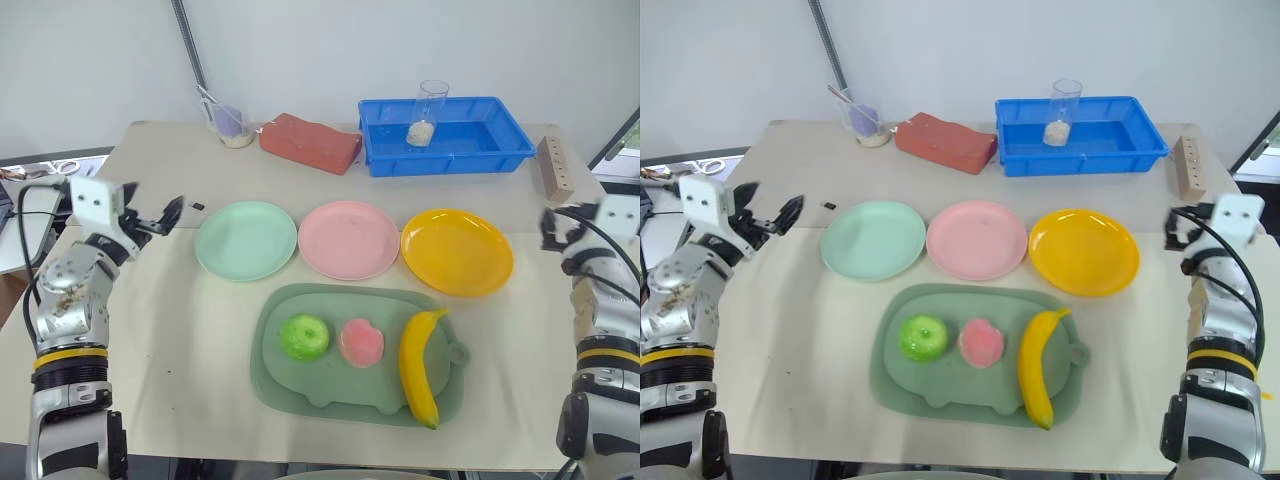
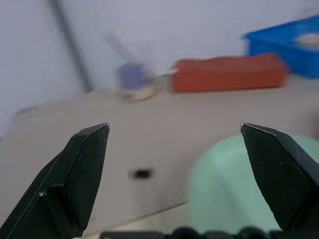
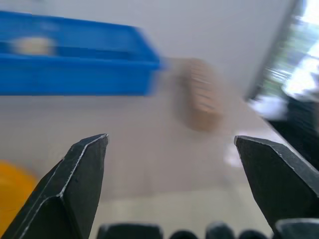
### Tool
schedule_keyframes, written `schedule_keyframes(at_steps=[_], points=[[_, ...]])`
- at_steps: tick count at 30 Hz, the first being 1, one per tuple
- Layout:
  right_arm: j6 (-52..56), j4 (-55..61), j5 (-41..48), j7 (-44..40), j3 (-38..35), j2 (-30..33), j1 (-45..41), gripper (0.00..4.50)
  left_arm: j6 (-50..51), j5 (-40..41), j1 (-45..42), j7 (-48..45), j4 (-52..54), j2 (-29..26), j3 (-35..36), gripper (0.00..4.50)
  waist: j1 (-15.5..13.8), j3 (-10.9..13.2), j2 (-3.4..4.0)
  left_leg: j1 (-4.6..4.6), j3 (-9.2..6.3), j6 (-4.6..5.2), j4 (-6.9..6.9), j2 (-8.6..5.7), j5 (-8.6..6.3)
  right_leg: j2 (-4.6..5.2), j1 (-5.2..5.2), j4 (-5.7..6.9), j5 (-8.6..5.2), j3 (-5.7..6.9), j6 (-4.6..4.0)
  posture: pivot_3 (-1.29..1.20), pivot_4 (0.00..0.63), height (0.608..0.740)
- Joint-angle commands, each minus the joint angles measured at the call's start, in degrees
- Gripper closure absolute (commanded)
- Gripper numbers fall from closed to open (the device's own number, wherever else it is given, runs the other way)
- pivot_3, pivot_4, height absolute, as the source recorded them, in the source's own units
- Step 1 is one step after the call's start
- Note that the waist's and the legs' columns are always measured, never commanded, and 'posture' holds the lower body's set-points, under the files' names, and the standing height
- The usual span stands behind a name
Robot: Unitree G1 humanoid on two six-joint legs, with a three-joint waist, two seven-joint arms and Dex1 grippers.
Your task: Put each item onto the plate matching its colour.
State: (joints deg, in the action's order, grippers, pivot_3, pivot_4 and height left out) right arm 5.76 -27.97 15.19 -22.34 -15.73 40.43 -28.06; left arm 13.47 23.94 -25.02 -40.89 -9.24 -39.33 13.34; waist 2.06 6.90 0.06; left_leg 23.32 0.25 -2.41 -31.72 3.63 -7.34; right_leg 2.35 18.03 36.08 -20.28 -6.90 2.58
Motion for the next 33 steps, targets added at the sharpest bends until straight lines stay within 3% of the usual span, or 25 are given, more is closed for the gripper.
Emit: schedule_keyframes(at_steps=[1, 7, 12, 18, 26, 30, 33], points=[[8.0, 17.1, 7.3, -16.2, 2.2, 5.0, 5.1, 0.01, 6.0, 4.3, 1.5, -11.7, 10.8, -4.3, -5.0, 0.00, -0.2, 0.0, 0.02, 0.00, -0.01, 0.00, -0.01, 0.02, 0.00, -0.01, -0.02, -0.01, 0.00, 0.02, 0.00, 0.00, 0.150, 0.740], [25.8, 45.2, 23.0, -31.6, 3.6, 13.1, 17.2, 0.01, 11.9, 9.1, 3.5, -27.5, 22.1, -9.2, -13.1, 0.00, -0.3, 0.0, -0.01, 0.02, -0.01, 0.00, -0.03, 0.11, -0.01, -0.09, 0.03, -0.01, -0.03, 0.00, 0.01, 0.00, 0.150, 0.740], [34.1, 61.8, 32.0, -32.2, 5.3, 14.7, 21.4, 0.01, 5.0, 4.4, 4.2, -38.2, 22.4, -10.2, -20.5, 0.00, 0.0, 0.2, -0.34, -0.04, -0.02, 0.04, -0.03, 0.17, -0.04, -0.10, 0.10, -0.10, -0.11, 0.00, 0.04, 0.00, 0.150, 0.740], [38.3, 71.0, 35.8, -29.1, 7.4, 14.1, 21.5, 0.01, -3.3, -1.4, 3.3, -40.7, 18.5, -5.9, -25.9, 0.00, -0.4, 0.3, -0.47, 0.03, -0.02, 0.11, -0.09, 0.16, -0.08, -0.08, 0.22, -0.20, -0.12, 0.01, -0.04, 0.00, 0.150, 0.740], [39.7, 73.9, 38.0, -25.1, 7.6, 12.9, 21.5, 0.01, -9.7, -9.0, 3.2, -37.4, 13.1, -0.3, -29.5, 0.00, -1.2, 0.3, -0.63, 0.05, -0.03, 0.17, -0.15, 0.16, -0.11, -0.08, 0.22, -0.21, -0.07, 0.00, -0.11, 0.00, 0.150, 0.740], [39.1, 74.0, 37.6, -25.2, 7.7, 13.2, 22.5, 0.01, -9.3, -9.1, 3.3, -37.3, 13.6, 0.3, -29.6, 0.00, -1.2, 0.3, -0.64, 0.08, -0.04, 0.19, -0.15, 0.16, -0.12, -0.09, 0.22, -0.20, -0.07, 0.01, -0.11, 0.00, 0.150, 0.740], [38.1, 73.3, 36.3, -25.6, 8.3, 12.9, 23.0, 0.00, -8.7, -8.7, 3.8, -36.7, 14.6, 0.6, -29.3, 0.87, -1.2, 0.3, -0.62, 0.08, -0.04, 0.20, -0.15, 0.17, -0.12, -0.10, 0.21, -0.19, -0.07, 0.01, -0.10, 0.00, 0.150, 0.740]])
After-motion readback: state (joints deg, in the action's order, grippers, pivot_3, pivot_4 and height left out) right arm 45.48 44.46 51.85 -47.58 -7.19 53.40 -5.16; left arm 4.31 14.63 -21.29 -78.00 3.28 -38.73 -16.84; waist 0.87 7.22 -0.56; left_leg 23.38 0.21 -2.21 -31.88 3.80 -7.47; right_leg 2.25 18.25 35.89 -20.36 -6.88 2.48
